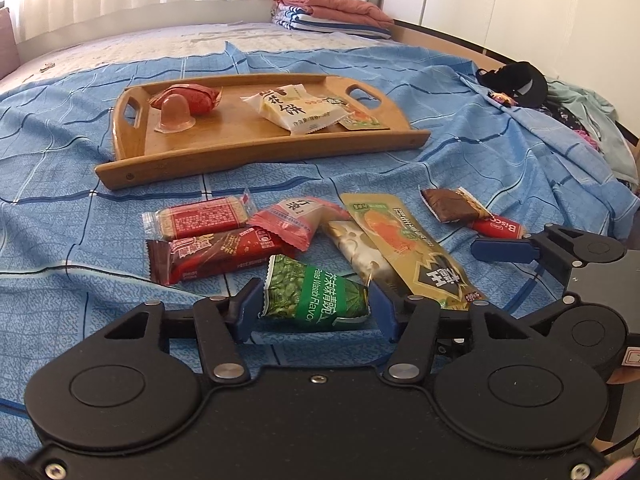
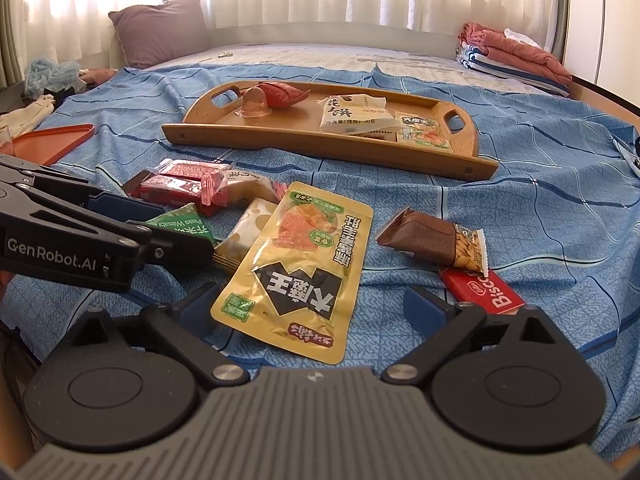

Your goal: Organize snacks

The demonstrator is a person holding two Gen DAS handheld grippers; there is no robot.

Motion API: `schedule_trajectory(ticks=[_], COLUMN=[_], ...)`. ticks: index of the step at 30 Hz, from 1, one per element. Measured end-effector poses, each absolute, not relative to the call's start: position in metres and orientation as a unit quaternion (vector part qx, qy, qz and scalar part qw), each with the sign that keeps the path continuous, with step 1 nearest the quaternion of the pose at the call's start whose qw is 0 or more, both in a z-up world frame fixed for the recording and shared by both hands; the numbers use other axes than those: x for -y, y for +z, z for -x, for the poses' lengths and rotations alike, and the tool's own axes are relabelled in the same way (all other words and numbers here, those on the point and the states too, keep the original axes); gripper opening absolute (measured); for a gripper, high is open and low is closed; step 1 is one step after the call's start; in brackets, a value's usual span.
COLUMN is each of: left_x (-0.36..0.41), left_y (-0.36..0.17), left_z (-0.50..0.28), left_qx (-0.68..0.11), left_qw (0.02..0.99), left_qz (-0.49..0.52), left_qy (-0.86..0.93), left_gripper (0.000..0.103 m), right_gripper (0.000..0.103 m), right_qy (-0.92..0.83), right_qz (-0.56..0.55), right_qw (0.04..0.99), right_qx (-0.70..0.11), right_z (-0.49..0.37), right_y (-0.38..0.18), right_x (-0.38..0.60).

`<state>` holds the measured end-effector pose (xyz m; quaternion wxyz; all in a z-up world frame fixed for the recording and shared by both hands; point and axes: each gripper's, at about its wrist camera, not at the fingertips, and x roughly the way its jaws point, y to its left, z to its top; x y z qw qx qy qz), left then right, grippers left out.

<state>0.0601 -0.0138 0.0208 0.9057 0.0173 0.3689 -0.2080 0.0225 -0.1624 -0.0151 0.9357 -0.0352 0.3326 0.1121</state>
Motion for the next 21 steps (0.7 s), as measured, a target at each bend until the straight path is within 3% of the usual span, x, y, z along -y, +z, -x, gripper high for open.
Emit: schedule_trajectory(ticks=[8,14,21], left_x=[-0.001,-0.007,0.002], left_y=[0.023,0.022,0.013], left_z=[-0.056,-0.052,-0.051], left_qx=[-0.362,-0.359,-0.355], left_qw=[0.912,0.914,0.915], left_qz=[-0.031,-0.037,-0.055], left_qy=[-0.192,-0.188,-0.183], left_gripper=[0.055,0.065,0.066], right_gripper=[0.100,0.100,0.100], right_qy=[0.103,0.087,0.078], right_qz=[0.026,-0.004,-0.038], right_qw=[0.936,0.937,0.936], right_qx=[-0.335,-0.339,-0.340], right_z=[-0.023,-0.024,-0.032], right_y=[-0.012,-0.010,-0.007], right_x=[0.169,0.185,0.191])
